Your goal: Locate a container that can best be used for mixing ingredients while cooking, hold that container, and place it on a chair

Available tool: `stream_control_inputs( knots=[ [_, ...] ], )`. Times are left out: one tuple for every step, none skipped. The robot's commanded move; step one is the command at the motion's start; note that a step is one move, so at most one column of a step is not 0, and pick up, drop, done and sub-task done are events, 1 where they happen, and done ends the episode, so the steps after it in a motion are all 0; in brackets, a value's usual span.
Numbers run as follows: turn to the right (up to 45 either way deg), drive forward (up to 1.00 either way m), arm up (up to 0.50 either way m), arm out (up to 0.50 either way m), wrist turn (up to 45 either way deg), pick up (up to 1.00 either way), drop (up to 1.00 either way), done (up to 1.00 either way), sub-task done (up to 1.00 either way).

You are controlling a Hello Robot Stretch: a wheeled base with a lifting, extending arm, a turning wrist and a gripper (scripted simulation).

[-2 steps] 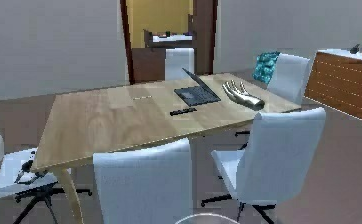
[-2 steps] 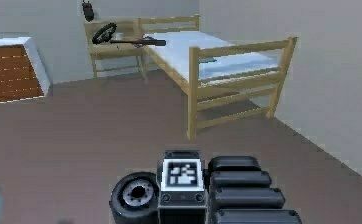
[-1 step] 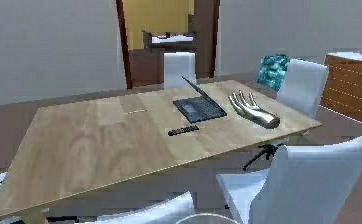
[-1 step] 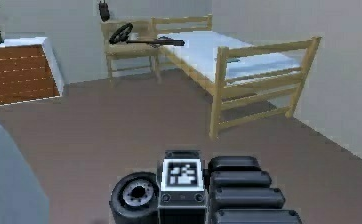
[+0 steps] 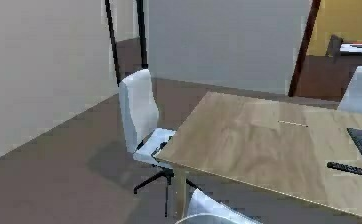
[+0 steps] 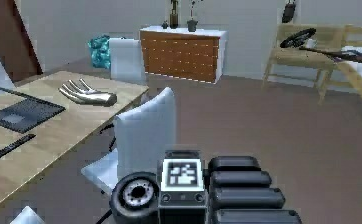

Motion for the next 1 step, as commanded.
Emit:
stream_control_inputs(
  knots=[
    [-45.0,0.0,0.0,0.0,0.0,0.0,0.0,0.0,0.0]
  ],
)
